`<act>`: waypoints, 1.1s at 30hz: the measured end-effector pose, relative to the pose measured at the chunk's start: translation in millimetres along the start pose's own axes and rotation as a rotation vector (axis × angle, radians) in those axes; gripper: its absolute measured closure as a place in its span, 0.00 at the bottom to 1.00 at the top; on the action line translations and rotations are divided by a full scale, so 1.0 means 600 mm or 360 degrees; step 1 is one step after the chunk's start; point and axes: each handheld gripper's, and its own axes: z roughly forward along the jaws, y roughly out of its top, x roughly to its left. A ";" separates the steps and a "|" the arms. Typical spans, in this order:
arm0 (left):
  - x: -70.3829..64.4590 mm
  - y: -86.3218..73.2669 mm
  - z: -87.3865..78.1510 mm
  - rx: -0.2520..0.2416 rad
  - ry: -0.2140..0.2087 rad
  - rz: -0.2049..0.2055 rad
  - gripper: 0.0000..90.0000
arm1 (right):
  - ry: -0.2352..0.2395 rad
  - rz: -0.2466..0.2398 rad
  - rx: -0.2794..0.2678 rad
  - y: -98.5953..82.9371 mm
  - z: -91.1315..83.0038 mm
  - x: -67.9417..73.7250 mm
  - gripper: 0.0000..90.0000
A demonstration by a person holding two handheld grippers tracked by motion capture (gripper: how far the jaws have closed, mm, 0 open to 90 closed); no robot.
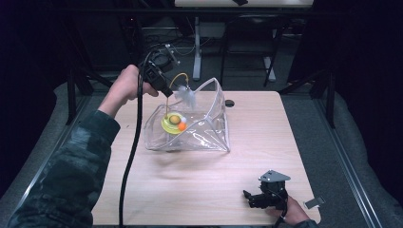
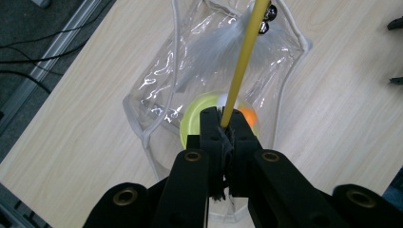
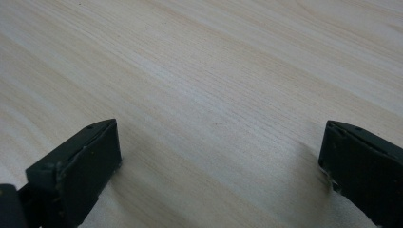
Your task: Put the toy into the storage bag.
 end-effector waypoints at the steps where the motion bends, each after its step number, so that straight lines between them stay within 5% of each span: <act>1: 0.000 0.000 0.002 0.0000 -0.0002 0.0000 0.98 | 0.0000 0.0000 0.0000 0.000 0.000 0.000 0.00; 33: -0.010 -0.002 0.117 0.0063 -0.0098 -0.0009 0.98 | 0.0011 0.0009 -0.0005 0.000 0.000 0.000 0.00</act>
